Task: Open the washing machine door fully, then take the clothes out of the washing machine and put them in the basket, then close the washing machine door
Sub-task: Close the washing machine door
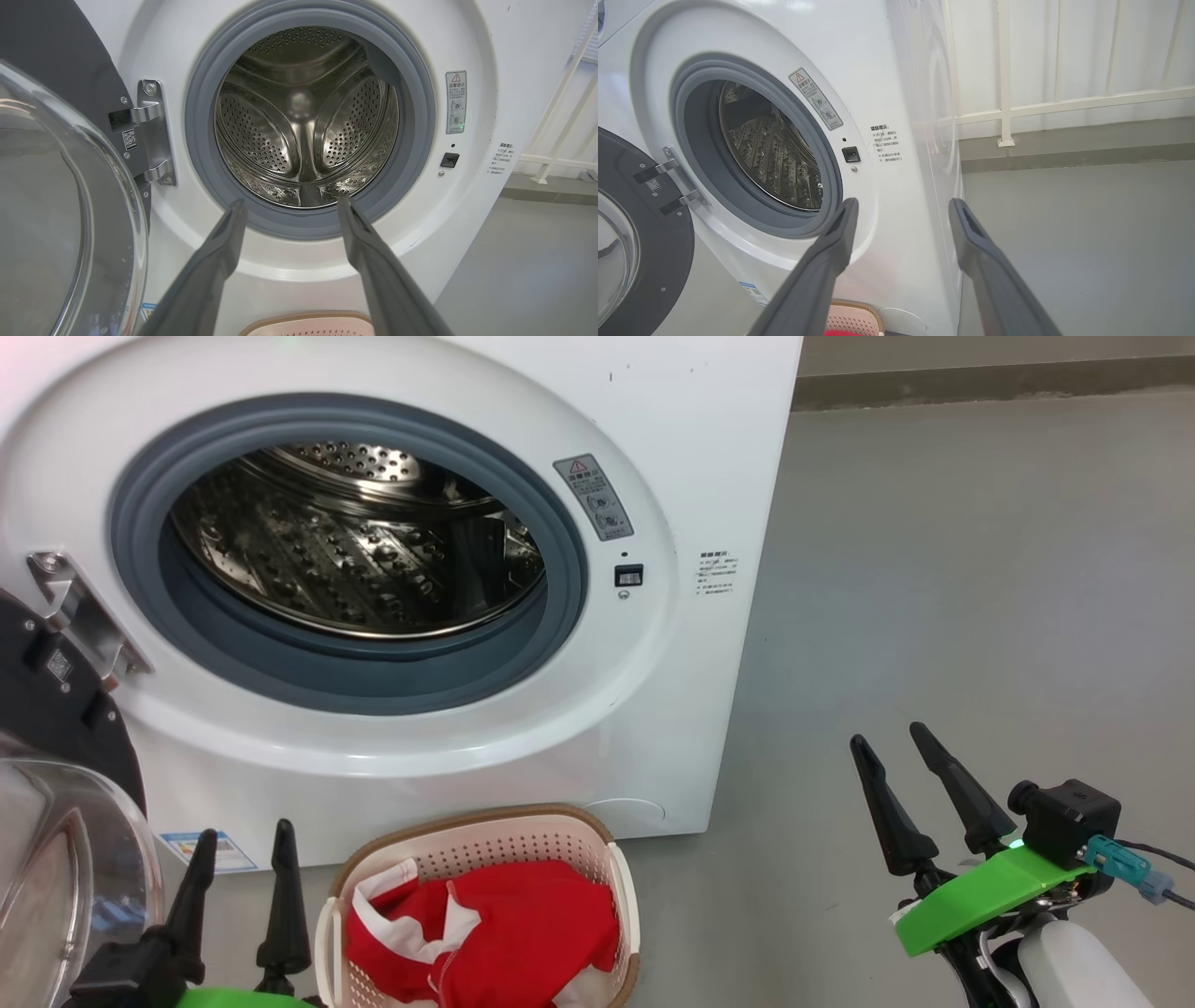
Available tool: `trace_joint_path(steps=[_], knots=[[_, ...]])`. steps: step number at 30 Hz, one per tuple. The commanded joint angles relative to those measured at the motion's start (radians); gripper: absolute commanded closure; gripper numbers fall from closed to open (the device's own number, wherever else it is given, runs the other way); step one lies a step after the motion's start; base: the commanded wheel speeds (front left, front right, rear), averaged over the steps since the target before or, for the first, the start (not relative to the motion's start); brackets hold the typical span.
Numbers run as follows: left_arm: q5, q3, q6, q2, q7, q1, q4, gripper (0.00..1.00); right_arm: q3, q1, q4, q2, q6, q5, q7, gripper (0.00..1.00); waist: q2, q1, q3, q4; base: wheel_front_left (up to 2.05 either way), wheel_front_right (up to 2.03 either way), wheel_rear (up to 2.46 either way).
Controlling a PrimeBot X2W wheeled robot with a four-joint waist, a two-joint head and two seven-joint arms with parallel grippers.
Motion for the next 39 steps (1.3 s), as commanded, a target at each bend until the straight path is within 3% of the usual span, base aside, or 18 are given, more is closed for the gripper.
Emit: trace_joint_path(steps=[1, 18, 39], knots=[[-0.004, 0.033, 0.009, 0.023, 0.002, -0.022, -0.019, 0.00, 0.014, 0.008, -0.022, -0.005, 0.002, -0.012, -0.012, 0.00, 0.0000, 0.0000, 0.001, 0.000, 0.00, 0.00, 0.00], [-0.014, 0.024, 0.015, 0.029, -0.002, -0.025, -0.027, 0.00, 0.014, 0.006, -0.026, -0.006, 0.002, -0.005, -0.012, 0.00, 0.0000, 0.0000, 0.009, 0.001, -0.15, 0.15, 0.00], [-0.026, 0.013, 0.022, 0.037, -0.008, -0.032, -0.025, 0.00, 0.006, 0.004, -0.029, -0.003, 0.002, -0.005, -0.012, 0.00, 0.0000, 0.0000, 0.024, 0.006, -1.47, 1.47, 0.00]])
